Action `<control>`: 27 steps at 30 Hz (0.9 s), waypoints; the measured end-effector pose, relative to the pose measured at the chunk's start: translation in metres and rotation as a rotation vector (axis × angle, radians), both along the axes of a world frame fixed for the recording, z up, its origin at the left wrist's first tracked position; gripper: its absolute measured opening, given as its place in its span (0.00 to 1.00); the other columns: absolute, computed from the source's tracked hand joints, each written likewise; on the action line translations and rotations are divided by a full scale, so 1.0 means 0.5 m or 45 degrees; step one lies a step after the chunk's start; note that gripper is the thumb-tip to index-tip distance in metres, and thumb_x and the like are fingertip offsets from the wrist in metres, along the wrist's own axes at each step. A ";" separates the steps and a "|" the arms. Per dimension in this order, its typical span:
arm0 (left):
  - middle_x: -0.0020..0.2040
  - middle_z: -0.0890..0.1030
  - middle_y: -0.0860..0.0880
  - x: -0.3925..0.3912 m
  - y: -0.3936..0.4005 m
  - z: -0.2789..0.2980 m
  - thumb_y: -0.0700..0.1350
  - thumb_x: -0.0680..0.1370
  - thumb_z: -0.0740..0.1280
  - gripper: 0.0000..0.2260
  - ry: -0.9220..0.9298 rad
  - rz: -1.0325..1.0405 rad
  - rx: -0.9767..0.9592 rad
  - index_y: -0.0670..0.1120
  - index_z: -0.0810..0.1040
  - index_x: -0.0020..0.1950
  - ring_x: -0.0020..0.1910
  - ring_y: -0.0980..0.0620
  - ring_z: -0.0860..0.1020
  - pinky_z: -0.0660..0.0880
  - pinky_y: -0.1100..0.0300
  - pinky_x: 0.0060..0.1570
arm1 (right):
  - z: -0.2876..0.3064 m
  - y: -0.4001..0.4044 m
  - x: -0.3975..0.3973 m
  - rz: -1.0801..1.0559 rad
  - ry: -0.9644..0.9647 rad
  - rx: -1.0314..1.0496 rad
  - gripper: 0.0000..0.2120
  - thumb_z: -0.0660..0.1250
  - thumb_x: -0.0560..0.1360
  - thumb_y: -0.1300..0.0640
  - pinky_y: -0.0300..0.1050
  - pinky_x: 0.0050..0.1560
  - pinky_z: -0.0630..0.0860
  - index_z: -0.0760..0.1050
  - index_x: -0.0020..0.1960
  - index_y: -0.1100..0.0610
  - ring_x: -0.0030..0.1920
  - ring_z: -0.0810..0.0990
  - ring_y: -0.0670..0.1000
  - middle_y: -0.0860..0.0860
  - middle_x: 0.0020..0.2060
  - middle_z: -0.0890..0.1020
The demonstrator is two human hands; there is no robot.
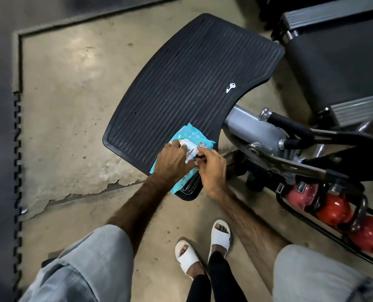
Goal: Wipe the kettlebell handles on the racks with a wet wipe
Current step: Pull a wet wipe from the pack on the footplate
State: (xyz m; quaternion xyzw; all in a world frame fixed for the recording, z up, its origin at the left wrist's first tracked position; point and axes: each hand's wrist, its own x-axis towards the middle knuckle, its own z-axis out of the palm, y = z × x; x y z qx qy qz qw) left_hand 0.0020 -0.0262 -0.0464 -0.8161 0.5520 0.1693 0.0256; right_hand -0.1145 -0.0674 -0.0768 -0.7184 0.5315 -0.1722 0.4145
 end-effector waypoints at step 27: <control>0.56 0.79 0.46 0.063 0.012 -0.032 0.47 0.78 0.65 0.12 -0.048 -0.141 -0.266 0.46 0.77 0.59 0.55 0.45 0.75 0.72 0.50 0.53 | 0.008 -0.018 0.006 0.285 0.177 -0.089 0.15 0.70 0.75 0.60 0.50 0.62 0.76 0.78 0.61 0.55 0.60 0.76 0.52 0.52 0.58 0.76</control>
